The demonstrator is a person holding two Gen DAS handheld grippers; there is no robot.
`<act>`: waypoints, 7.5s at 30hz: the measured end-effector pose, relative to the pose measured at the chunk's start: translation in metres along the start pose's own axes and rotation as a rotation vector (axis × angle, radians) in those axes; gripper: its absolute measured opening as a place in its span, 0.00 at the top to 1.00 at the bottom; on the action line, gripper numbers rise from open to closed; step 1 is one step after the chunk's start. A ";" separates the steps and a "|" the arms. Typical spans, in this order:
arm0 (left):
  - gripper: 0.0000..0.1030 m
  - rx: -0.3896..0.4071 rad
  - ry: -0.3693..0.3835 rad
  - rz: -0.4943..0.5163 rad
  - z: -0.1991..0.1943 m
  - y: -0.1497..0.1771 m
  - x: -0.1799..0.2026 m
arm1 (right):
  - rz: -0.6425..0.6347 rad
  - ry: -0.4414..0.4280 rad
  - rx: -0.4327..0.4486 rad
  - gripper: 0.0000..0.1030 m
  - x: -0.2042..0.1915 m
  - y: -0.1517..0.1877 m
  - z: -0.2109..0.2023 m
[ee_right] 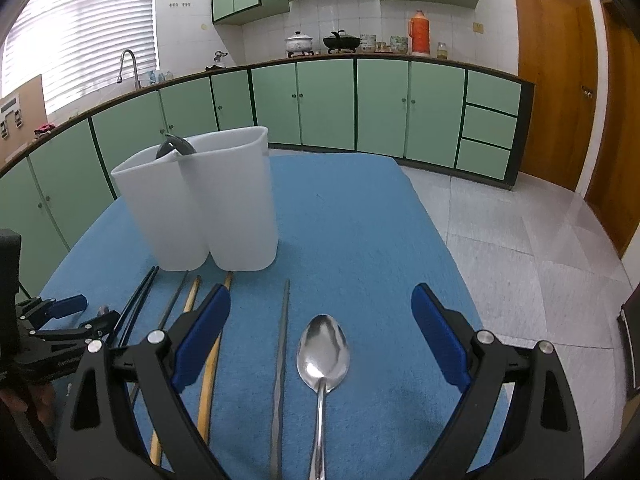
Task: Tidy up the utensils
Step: 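Grasp a small steel spoon with the left tool while the right tool grasps the large steel spoon, then lift both spoons and carry them toward the white utensil holder, then lower both spoons into the holder and open both tools, then withdraw both tools from the holder back over the chopsticks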
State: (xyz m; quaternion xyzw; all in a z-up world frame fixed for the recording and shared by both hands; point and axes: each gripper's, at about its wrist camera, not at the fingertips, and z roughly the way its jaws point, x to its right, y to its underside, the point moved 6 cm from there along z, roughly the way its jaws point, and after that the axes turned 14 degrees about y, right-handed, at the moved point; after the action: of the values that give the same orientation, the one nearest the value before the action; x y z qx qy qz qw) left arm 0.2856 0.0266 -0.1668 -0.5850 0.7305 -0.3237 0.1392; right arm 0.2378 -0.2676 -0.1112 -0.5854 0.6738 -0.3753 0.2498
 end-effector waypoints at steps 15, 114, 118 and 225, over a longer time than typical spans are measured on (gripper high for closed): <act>0.73 0.005 0.089 0.003 -0.002 -0.005 0.001 | -0.003 0.011 -0.018 0.13 0.003 0.001 0.006; 0.76 0.418 0.134 0.012 -0.111 -0.048 0.009 | 0.084 -0.260 0.159 0.66 0.023 -0.059 -0.072; 0.76 0.435 0.145 0.001 -0.109 -0.054 0.005 | 0.082 -0.267 0.170 0.66 0.020 -0.063 -0.074; 0.18 0.569 0.142 0.057 -0.085 -0.146 0.024 | 0.105 -0.205 0.251 0.13 -0.017 -0.112 0.000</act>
State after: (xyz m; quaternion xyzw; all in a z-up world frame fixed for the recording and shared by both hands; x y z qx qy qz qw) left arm 0.3411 0.0150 -0.0057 -0.4775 0.6346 -0.5515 0.2553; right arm 0.3086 -0.2546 -0.0232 -0.5489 0.6224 -0.3813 0.4073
